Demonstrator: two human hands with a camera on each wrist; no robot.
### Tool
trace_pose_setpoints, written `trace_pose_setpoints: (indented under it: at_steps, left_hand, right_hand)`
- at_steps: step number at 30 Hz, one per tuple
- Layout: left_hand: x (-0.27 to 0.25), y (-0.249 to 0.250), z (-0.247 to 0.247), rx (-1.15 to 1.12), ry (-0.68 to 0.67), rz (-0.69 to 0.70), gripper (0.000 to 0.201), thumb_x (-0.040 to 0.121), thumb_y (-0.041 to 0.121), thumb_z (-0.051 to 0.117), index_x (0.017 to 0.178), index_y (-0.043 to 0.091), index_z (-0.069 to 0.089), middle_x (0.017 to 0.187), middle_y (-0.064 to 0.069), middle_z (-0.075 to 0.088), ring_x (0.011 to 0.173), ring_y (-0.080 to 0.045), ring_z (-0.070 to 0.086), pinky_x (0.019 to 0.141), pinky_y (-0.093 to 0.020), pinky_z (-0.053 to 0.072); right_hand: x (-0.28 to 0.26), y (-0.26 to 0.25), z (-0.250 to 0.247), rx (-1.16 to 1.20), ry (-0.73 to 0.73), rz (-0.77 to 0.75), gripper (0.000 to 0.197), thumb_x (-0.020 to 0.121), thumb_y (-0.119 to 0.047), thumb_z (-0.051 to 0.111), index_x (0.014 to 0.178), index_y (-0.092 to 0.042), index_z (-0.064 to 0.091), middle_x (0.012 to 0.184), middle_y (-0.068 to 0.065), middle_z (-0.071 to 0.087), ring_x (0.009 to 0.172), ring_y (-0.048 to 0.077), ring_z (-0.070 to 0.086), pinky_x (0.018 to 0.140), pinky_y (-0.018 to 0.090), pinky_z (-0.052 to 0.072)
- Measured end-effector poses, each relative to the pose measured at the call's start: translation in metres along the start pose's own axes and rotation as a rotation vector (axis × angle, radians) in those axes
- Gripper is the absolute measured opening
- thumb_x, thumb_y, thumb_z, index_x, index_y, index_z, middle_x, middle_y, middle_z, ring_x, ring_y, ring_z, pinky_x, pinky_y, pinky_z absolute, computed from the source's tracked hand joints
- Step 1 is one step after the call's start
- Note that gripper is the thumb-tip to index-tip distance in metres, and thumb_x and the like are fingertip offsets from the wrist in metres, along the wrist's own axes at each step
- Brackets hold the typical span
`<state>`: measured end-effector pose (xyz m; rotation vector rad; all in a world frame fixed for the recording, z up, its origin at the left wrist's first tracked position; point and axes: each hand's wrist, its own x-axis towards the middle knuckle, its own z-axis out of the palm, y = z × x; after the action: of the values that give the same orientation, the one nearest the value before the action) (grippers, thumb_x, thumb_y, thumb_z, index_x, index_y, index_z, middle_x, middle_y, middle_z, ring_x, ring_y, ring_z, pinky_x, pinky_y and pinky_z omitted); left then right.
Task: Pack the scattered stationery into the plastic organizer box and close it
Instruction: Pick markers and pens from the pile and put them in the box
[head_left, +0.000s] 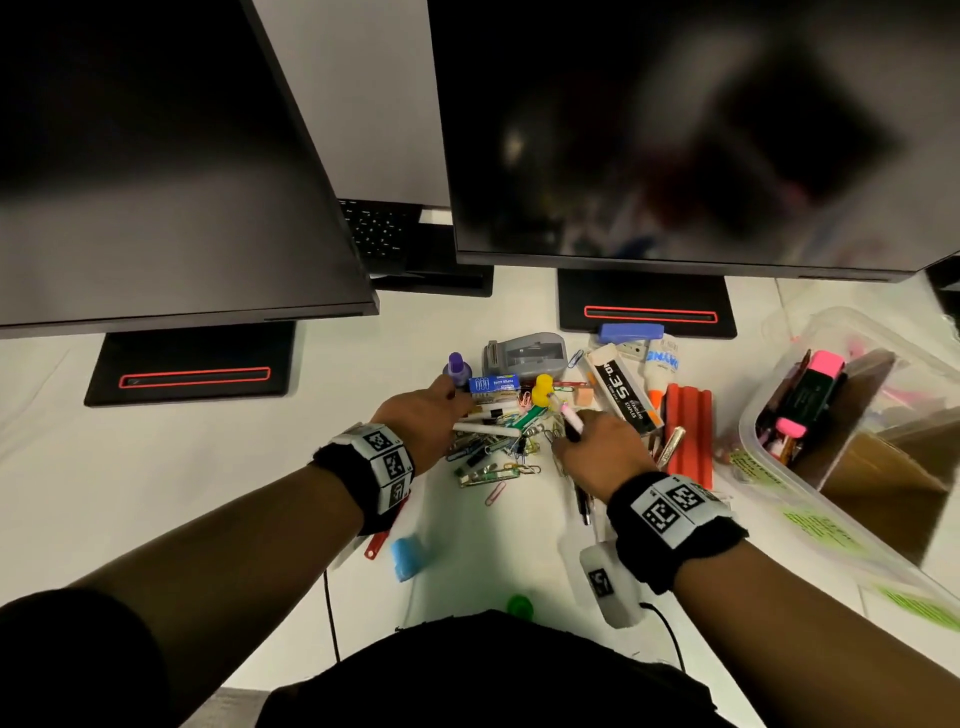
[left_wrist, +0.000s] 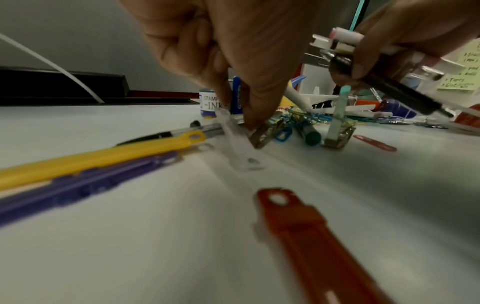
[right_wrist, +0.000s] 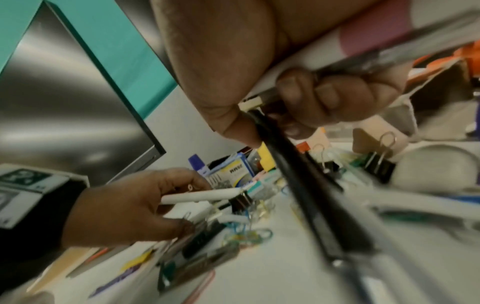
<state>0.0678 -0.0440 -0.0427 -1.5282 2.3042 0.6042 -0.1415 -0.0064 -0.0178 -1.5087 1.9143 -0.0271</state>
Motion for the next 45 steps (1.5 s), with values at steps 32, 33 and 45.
trace_pose_setpoints:
  at_steps: [32, 33, 45]
  left_hand:
    - [-0.01, -0.014, -0.028, -0.157, 0.095, -0.067, 0.032, 0.096, 0.016, 0.042, 0.128, 0.016, 0.047, 0.118, -0.009, 0.056, 0.103, -0.027, 0.057, 0.084, -0.032, 0.044]
    - [-0.014, -0.017, -0.032, -0.228, 0.134, -0.081, 0.027, 0.097, 0.019, 0.043, 0.121, 0.014, 0.052, 0.114, -0.01, 0.058, 0.1, -0.028, 0.058, 0.083, -0.032, 0.043]
    - [-0.03, 0.003, -0.037, -0.959, 0.178, -0.115, 0.014, 0.098, 0.018, 0.043, 0.092, 0.022, 0.055, 0.085, -0.003, 0.06, 0.08, -0.024, 0.052, 0.065, -0.016, 0.046]
  right_hand:
    - [0.019, -0.017, -0.02, -0.442, -0.051, -0.359, 0.045, 0.085, -0.008, 0.05, 0.129, -0.019, 0.048, 0.12, 0.009, 0.06, 0.103, 0.027, 0.061, 0.086, 0.036, 0.053]
    - [0.016, -0.016, -0.026, -0.379, -0.017, -0.347, 0.044, 0.085, -0.011, 0.053, 0.128, -0.021, 0.05, 0.111, 0.008, 0.064, 0.095, 0.025, 0.062, 0.081, 0.033, 0.053]
    - [-0.012, 0.007, -0.053, 0.585, 0.044, -0.031, 0.018, 0.088, -0.014, 0.062, 0.072, -0.006, 0.059, 0.048, -0.001, 0.049, 0.031, 0.0, 0.042, 0.038, 0.014, 0.035]
